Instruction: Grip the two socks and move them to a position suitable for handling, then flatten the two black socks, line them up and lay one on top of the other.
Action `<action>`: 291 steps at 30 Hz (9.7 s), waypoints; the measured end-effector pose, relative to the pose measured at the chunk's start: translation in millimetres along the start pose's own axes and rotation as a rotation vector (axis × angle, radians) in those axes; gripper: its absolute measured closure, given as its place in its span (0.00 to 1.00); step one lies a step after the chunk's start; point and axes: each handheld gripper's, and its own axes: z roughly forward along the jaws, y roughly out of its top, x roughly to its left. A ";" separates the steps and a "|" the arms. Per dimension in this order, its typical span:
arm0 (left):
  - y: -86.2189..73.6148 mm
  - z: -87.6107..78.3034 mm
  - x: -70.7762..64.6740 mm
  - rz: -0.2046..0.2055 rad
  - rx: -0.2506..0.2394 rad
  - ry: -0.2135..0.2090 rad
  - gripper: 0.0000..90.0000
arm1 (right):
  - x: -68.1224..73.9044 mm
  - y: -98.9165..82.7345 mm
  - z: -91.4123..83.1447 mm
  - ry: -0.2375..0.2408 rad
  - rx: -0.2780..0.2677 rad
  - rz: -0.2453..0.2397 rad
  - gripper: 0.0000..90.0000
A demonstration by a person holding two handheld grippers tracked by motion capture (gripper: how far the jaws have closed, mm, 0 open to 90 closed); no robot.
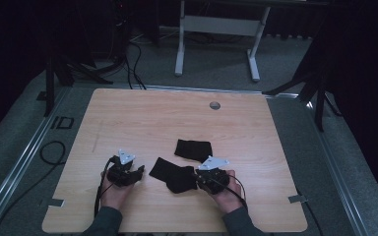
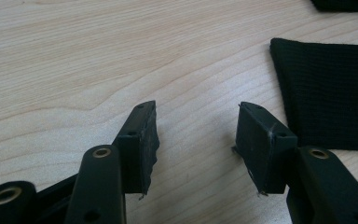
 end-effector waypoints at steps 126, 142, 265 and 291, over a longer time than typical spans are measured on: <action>3.6 3.0 -44.4 0.155 -0.051 -0.155 0.91 | -72.3 -41.4 -44.3 -0.137 0.095 0.319 0.85; 5.7 -0.4 -42.3 0.150 -0.079 -0.198 0.73 | -68.9 -32.5 -49.8 -0.179 0.009 0.278 0.58; 5.6 -2.4 -37.9 0.118 -0.076 -0.185 0.74 | -117.7 16.1 -45.5 -0.231 0.061 0.375 0.98; 6.0 -0.9 -37.5 0.117 -0.068 -0.191 0.74 | -98.4 46.0 -1.7 -0.050 0.188 -0.081 0.69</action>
